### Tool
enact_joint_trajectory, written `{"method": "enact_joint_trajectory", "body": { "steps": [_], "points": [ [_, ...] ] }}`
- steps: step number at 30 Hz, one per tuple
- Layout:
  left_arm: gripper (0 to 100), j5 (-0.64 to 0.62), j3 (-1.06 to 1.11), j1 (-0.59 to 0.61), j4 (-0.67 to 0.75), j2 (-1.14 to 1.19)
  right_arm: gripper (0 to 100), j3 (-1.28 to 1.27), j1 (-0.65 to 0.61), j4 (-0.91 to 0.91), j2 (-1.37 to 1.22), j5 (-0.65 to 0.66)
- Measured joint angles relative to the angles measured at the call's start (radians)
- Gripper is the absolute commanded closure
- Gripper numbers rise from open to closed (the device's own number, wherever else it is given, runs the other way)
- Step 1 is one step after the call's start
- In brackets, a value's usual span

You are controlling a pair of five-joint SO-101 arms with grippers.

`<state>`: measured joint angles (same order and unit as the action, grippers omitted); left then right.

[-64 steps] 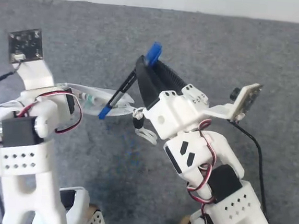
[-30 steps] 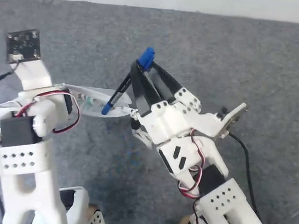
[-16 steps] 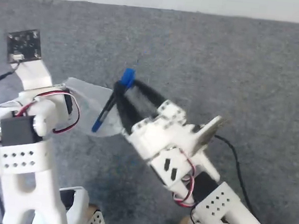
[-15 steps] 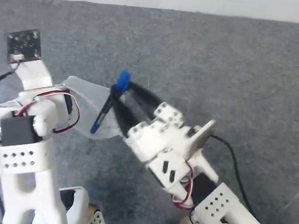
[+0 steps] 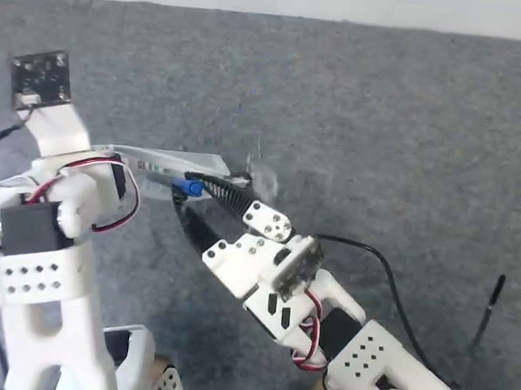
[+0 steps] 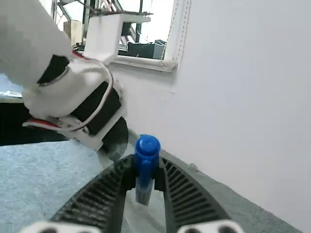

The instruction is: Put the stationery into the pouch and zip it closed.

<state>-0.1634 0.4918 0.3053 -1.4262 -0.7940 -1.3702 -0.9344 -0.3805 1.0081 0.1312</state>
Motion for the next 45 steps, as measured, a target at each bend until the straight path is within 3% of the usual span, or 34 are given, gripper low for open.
{"method": "enact_joint_trajectory", "body": {
  "steps": [9,16,23,45],
  "points": [
    [99,0.000,0.000,0.000,0.000,0.000,99.0,-0.006,0.000,0.026,-0.003,0.074],
    [99,0.000,0.000,0.000,0.000,0.000,83.8,-0.002,-0.049,0.184,-0.003,0.074],
    [99,0.000,0.037,0.000,0.031,0.000,89.9,0.005,-0.057,0.207,-0.003,0.074],
    [99,0.000,0.037,0.000,0.032,0.000,90.1,0.028,-0.060,0.270,0.000,0.077]
  ]
}}
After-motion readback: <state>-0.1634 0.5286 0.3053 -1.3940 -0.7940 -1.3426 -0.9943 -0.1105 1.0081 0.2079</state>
